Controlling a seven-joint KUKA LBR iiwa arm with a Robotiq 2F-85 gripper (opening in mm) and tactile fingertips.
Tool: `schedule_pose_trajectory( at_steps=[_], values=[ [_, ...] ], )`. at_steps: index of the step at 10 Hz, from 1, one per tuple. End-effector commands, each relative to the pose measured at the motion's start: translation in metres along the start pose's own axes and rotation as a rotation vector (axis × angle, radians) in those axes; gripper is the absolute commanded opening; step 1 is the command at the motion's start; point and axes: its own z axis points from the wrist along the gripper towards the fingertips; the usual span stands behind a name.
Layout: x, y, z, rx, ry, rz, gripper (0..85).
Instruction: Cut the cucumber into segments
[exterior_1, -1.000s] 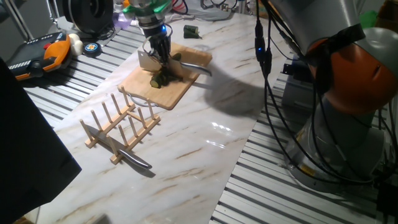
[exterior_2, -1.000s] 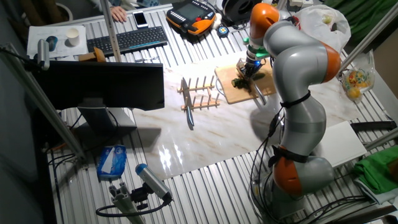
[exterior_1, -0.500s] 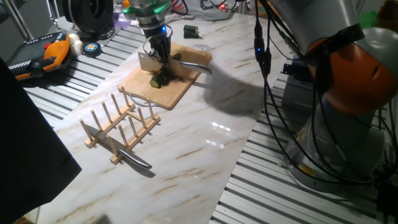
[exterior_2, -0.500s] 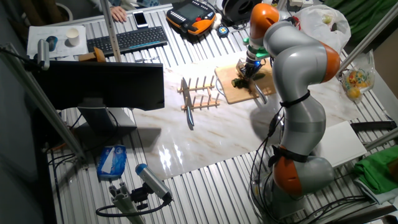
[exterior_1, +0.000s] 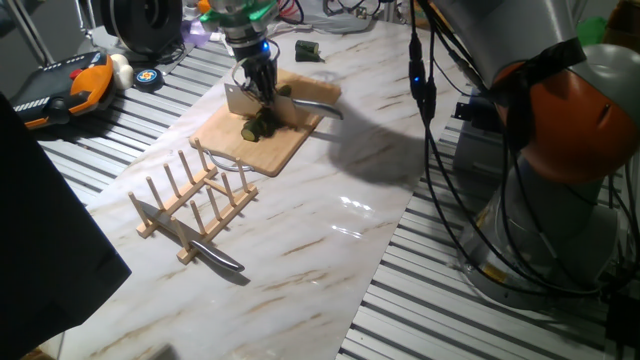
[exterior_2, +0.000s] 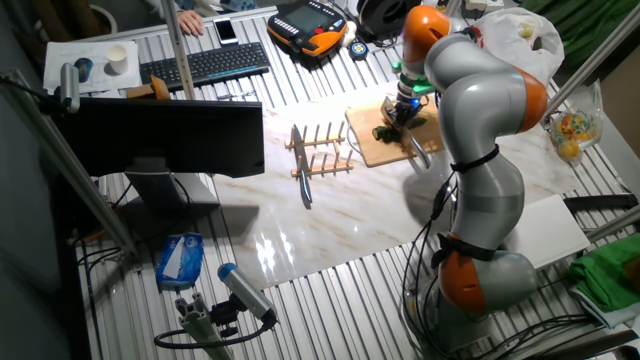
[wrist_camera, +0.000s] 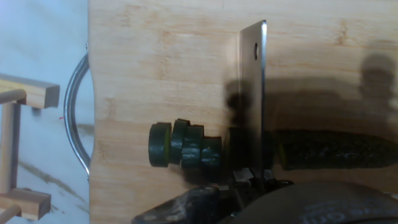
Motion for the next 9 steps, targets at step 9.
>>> schedule_pose_trajectory(
  at_steps=[9],
  values=[
    [0.01, 0.009, -0.033, 0.014, 0.004, 0.017, 0.7]
  ],
)
